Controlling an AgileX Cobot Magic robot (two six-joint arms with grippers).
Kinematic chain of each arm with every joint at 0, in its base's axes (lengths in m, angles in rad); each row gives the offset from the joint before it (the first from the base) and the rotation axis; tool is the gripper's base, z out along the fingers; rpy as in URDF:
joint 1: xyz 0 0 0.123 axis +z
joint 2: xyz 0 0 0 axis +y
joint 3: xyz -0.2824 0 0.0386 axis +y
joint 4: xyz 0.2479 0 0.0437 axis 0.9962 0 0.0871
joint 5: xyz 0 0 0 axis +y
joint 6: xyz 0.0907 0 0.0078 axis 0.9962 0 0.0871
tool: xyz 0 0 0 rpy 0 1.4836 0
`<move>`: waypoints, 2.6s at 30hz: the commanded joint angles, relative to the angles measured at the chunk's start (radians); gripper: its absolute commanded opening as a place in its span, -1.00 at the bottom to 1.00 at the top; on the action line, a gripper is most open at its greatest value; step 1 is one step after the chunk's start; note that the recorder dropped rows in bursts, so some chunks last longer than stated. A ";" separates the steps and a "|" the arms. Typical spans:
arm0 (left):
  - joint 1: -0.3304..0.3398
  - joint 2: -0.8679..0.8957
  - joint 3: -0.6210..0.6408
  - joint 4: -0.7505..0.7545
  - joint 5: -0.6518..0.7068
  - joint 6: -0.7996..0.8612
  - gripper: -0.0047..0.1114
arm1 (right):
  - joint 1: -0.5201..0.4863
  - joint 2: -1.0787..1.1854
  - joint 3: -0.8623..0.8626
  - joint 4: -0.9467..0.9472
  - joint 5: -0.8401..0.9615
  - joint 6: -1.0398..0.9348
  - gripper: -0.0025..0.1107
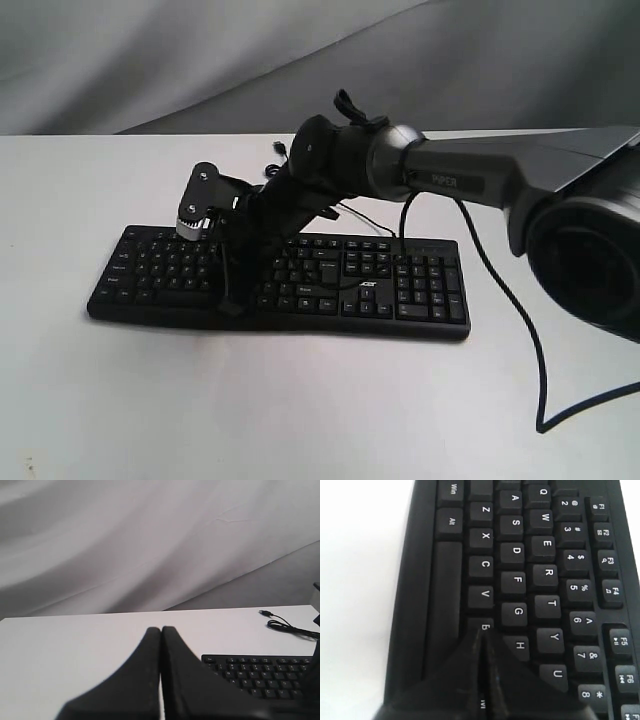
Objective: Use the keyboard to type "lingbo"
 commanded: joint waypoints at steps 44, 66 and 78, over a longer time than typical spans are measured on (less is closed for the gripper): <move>-0.007 -0.005 0.005 0.000 -0.009 -0.002 -0.91 | 0.009 0.088 -0.188 -0.002 0.017 0.134 -0.96; -0.007 -0.005 0.005 0.000 -0.009 -0.002 -0.91 | 0.009 0.109 -0.194 -0.017 0.021 0.127 -0.96; -0.007 -0.005 0.005 0.000 -0.009 -0.002 -0.91 | 0.012 0.071 -0.194 -0.047 0.122 0.128 -0.96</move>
